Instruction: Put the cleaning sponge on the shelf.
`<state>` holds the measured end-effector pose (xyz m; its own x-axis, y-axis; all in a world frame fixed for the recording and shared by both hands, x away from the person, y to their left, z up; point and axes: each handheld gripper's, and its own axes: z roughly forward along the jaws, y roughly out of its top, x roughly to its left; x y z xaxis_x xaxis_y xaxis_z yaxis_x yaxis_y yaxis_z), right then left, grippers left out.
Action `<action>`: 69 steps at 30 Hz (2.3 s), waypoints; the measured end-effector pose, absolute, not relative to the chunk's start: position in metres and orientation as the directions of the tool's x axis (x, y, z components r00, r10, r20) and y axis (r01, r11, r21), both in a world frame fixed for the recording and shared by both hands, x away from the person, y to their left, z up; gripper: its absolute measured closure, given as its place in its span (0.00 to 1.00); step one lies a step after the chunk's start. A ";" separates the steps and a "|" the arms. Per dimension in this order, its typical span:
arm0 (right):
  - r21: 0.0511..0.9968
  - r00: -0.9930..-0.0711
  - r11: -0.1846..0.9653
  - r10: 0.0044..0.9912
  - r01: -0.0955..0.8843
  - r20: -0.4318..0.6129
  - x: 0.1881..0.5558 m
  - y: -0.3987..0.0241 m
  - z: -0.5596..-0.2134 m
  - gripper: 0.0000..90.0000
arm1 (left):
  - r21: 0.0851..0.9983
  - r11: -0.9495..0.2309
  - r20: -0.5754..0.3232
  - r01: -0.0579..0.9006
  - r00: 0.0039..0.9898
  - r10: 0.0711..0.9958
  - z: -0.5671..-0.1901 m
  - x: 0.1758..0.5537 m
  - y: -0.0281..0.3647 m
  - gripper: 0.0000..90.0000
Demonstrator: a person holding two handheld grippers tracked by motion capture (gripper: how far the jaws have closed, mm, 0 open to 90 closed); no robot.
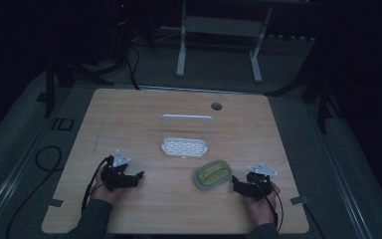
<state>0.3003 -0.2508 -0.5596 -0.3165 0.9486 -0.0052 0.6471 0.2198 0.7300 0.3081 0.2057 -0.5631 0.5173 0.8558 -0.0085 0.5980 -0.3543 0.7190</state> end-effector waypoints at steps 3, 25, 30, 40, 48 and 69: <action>0.732 -0.317 0.220 0.948 0.645 -0.006 0.300 -0.251 -0.560 0.23 | 0.718 -0.355 -0.008 0.599 0.517 0.856 -0.563 0.308 0.206 0.22; 0.782 -0.423 0.252 0.906 0.569 0.016 0.302 -0.244 -0.516 0.98 | 0.719 -0.350 -0.006 0.600 0.510 0.860 -0.563 0.309 0.204 0.21; 0.785 -0.471 0.300 0.882 0.542 -0.011 0.312 -0.232 -0.507 1.00 | 0.719 -0.350 -0.006 0.600 0.510 0.860 -0.563 0.309 0.204 0.21; 0.781 -0.530 0.354 0.847 0.515 -0.035 0.333 -0.209 -0.498 1.00 | 0.719 -0.349 -0.006 0.601 0.508 0.861 -0.563 0.309 0.204 0.21; 0.760 -0.553 0.371 0.833 0.533 -0.018 0.346 -0.197 -0.500 1.00 | 0.719 -0.350 -0.005 0.601 0.508 0.861 -0.563 0.309 0.204 0.21; 0.715 -0.575 0.411 0.818 0.566 -0.014 0.345 -0.194 -0.509 1.00 | 0.719 -0.349 -0.006 0.602 0.506 0.862 -0.563 0.309 0.203 0.21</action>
<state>0.3454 -0.1941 -0.5085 -0.5750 0.8180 -0.0144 0.5661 0.4105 0.7148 0.3093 0.2031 -0.5631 0.5065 0.8622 -0.0058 0.6017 -0.3486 0.7186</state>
